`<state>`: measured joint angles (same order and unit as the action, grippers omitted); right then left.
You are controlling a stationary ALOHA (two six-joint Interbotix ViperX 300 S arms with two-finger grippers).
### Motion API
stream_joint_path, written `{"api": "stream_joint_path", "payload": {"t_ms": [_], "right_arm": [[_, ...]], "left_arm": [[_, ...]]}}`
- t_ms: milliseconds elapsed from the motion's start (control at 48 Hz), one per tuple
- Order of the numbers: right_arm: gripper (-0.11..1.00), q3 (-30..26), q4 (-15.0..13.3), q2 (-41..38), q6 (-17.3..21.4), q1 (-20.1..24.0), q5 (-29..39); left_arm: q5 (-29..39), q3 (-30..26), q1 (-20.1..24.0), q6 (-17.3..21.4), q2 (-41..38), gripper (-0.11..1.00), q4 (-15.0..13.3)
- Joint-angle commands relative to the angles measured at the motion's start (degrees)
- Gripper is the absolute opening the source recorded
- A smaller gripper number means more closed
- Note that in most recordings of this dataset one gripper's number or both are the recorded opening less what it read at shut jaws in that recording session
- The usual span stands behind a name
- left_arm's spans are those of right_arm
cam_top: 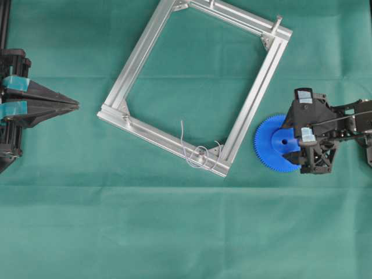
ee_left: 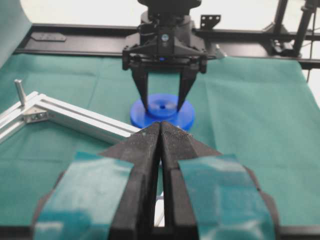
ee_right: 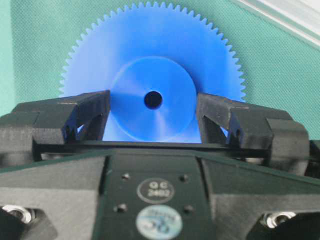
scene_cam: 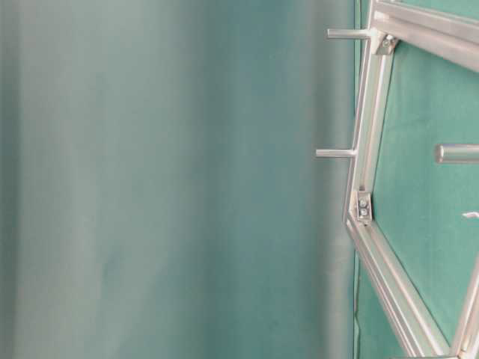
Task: Find the location of the shaft and insert the gear.
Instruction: 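Close the right gripper on the blue gear's hub and lift it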
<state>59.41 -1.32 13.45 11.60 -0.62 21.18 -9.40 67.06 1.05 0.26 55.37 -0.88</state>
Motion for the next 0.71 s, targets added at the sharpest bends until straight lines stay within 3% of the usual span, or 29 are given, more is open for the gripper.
{"api": "stream_joint_path", "payload": {"t_ms": [0, 417, 688], "right_arm": [[0.69, -0.44, -0.44, 0.26, -0.09, -0.26, 0.09], [0.69, -1.49, -0.44, 0.35, -0.09, -0.26, 0.79], [0.69, -5.71, -0.44, 3.69, -0.09, -0.26, 8.35]], "left_arm": [[-0.18, -1.32, 0.18, -0.09, -0.44, 0.01, -0.09], [0.26, -1.32, 0.18, -0.09, -0.44, 0.01, -0.09], [0.35, -1.32, 0.18, -0.09, -0.44, 0.01, -0.09]]}}
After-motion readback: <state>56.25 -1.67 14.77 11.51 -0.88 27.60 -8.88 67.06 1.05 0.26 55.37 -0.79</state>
